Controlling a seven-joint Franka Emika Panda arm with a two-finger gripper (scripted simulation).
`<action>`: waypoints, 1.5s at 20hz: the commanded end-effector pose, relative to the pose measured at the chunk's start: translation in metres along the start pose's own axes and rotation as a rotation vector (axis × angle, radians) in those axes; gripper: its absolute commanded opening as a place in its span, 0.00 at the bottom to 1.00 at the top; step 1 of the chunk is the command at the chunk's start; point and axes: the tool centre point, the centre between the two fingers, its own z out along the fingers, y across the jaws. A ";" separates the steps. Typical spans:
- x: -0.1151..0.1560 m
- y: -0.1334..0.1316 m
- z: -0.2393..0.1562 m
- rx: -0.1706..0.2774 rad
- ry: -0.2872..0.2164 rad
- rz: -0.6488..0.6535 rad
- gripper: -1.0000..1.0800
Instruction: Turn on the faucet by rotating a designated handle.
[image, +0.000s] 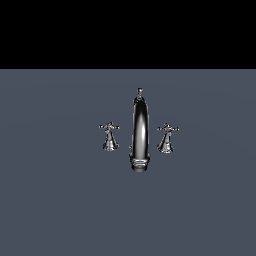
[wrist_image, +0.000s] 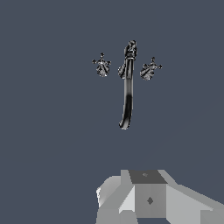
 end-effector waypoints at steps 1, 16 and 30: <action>0.009 -0.012 0.012 -0.008 -0.016 -0.039 0.39; 0.076 -0.033 0.221 0.105 -0.248 0.237 0.15; 0.182 -0.098 0.339 -0.010 -0.078 -0.240 0.30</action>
